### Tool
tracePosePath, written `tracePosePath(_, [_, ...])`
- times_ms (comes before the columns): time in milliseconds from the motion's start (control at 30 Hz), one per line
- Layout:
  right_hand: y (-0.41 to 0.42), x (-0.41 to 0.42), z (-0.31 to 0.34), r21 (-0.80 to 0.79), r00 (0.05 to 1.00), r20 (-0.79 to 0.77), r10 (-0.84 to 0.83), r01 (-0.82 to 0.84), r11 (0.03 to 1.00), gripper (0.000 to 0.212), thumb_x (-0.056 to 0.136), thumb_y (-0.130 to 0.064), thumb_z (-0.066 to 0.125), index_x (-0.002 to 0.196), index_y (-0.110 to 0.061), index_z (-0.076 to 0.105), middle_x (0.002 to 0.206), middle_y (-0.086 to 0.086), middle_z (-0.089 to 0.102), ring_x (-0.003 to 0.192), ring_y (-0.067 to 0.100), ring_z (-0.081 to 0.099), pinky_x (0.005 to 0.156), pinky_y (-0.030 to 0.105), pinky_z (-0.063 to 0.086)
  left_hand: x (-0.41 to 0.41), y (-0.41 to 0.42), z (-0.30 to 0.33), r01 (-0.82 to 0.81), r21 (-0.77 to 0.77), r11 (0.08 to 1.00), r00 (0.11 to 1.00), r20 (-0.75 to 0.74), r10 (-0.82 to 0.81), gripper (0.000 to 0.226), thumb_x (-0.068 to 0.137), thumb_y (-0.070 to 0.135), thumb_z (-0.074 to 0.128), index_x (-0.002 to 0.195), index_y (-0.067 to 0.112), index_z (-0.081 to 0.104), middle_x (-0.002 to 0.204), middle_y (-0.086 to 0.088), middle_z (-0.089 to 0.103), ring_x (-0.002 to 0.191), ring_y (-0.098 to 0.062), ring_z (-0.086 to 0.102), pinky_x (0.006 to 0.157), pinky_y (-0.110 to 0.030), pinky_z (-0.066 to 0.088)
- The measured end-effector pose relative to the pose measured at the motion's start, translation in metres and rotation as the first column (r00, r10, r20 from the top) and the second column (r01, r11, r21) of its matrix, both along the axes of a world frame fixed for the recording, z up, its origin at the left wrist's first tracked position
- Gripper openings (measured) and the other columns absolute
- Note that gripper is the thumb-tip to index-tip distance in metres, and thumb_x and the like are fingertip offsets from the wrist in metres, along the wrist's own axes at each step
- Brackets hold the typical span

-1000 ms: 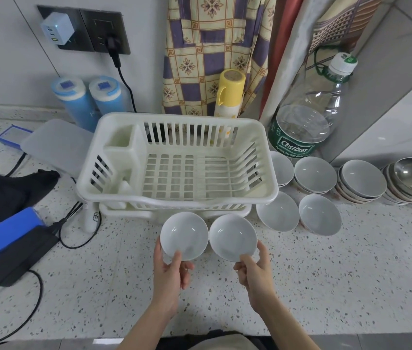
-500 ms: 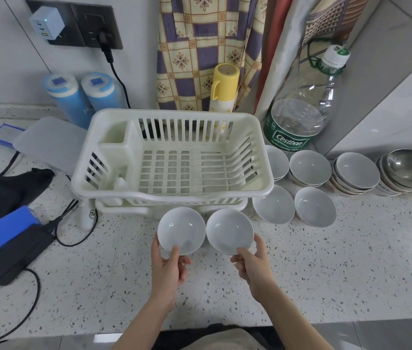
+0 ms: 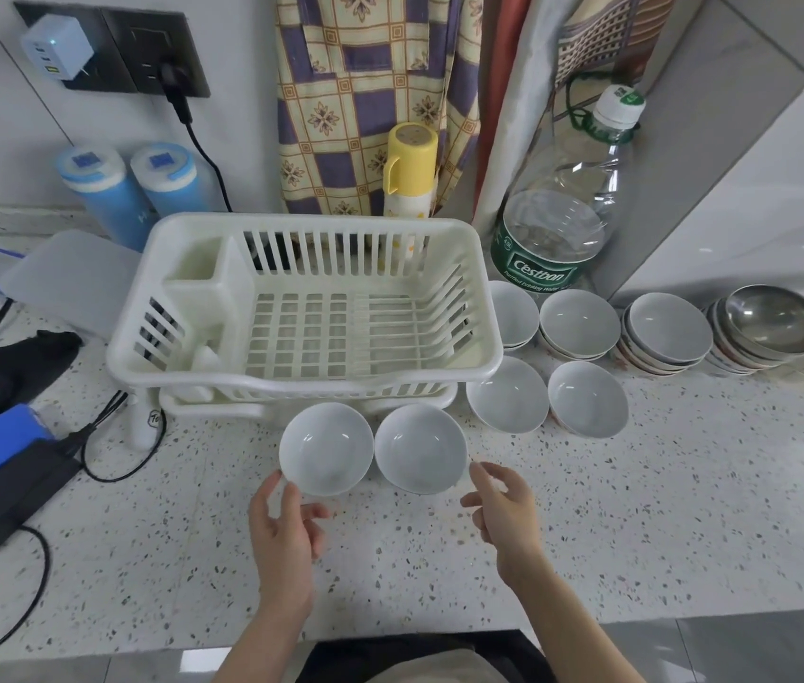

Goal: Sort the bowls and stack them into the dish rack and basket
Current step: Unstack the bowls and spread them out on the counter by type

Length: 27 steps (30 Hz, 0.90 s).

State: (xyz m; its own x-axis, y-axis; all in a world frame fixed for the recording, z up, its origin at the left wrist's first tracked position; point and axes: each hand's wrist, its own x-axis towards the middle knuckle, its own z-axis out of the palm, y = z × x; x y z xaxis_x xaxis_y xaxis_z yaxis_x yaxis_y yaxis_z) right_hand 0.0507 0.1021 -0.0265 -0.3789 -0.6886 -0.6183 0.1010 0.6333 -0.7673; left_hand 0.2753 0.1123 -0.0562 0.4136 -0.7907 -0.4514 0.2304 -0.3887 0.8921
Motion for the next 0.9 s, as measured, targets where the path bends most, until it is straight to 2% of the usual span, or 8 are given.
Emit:
tracePosePath(100, [0.001,-0.027,0.005,-0.025,0.994,-0.104,-0.040,0.038,0.999,0.021,0.093,-0.031,0.063,0.083,-0.013,0.067,0.056,0.000,0.059,0.041,0.005,0.042,0.042,0.018,0.037,-0.012,0.006,0.007,-0.064,-0.033,0.997,0.998,-0.008,0.064,0.015,0.102,0.031,0.051,0.115,0.035,0.056,0.062,-0.008,0.067,0.036,-0.010,0.037,0.036,-0.020,0.032])
tracePosePath(200, [-0.001,-0.058,0.012,-0.058,0.990,-0.116,-0.076,0.070,0.996,0.031,0.094,-0.028,0.061,0.070,-0.009,0.064,0.056,0.002,0.053,0.044,0.009,0.040,0.043,0.019,0.034,-0.031,0.006,0.019,-0.089,-0.072,0.993,0.996,-0.007,0.088,0.019,0.103,0.025,0.049,0.104,0.042,0.058,0.060,-0.007,0.065,0.036,-0.009,0.037,0.035,-0.019,0.030])
tracePosePath(333, [-0.009,-0.096,0.024,-0.104,0.990,-0.051,-0.128,0.122,0.987,0.026,0.097,-0.027,0.057,0.082,-0.010,0.071,0.054,0.000,0.053,0.047,0.010,0.041,0.041,0.018,0.034,-0.068,-0.001,0.037,-0.087,-0.135,0.987,0.996,0.004,0.088,0.021,0.103,0.021,0.048,0.100,0.038,0.061,0.056,-0.005,0.062,0.036,-0.008,0.038,0.034,-0.017,0.029])
tracePosePath(500, [-0.031,-0.147,0.034,-0.142,0.983,0.030,-0.180,0.182,0.973,0.021,0.095,-0.020,0.057,0.085,-0.010,0.073,0.051,-0.001,0.054,0.043,0.009,0.040,0.038,0.016,0.031,-0.141,-0.016,0.052,0.092,-0.188,0.978,0.996,0.025,-0.089,0.024,0.103,0.022,0.048,0.093,0.034,0.067,0.056,-0.007,0.062,0.036,-0.009,0.037,0.036,-0.018,0.031])
tracePosePath(633, [-0.057,-0.183,0.034,-0.151,0.985,0.037,-0.169,0.173,0.973,0.020,0.094,-0.017,0.056,0.086,-0.012,0.073,0.057,0.000,0.057,0.045,0.010,0.040,0.037,0.017,0.030,-0.195,-0.045,0.059,0.264,-0.143,0.954,0.965,0.042,-0.260,0.014,0.102,0.028,0.052,0.101,0.029,0.066,0.062,-0.003,0.065,0.038,-0.008,0.039,0.038,-0.018,0.032])
tracePosePath(733, [-0.079,-0.202,0.034,-0.139,0.994,0.006,-0.107,0.106,0.985,0.021,0.095,-0.018,0.054,0.087,-0.013,0.072,0.058,-0.002,0.062,0.045,0.009,0.043,0.039,0.018,0.032,-0.226,-0.075,0.061,0.409,-0.036,0.912,0.911,0.074,-0.406,0.012,0.100,0.032,0.056,0.107,0.027,0.063,0.072,0.002,0.070,0.044,-0.010,0.046,0.045,-0.019,0.036])
tracePosePath(833, [-0.100,-0.216,0.031,-0.109,0.994,-0.113,-0.006,-0.007,0.994,0.018,0.094,-0.020,0.052,0.085,-0.018,0.068,0.068,-0.003,0.068,0.057,0.010,0.050,0.052,0.024,0.036,-0.248,-0.107,0.061,0.351,0.008,0.936,0.932,0.097,-0.350,0.014,0.098,0.025,0.057,0.111,0.029,0.059,0.072,0.004,0.070,0.045,-0.008,0.048,0.052,-0.021,0.041])
tracePosePath(900, [-0.112,-0.223,0.026,-0.066,0.978,-0.189,0.089,-0.104,0.992,0.018,0.095,-0.021,0.049,0.092,-0.015,0.066,0.072,-0.006,0.069,0.061,0.009,0.051,0.055,0.026,0.036,-0.258,-0.128,0.059,0.286,0.045,0.957,0.949,0.128,-0.289,0.023,0.097,0.022,0.056,0.117,0.031,0.051,0.073,0.005,0.071,0.044,-0.006,0.048,0.051,-0.021,0.042])
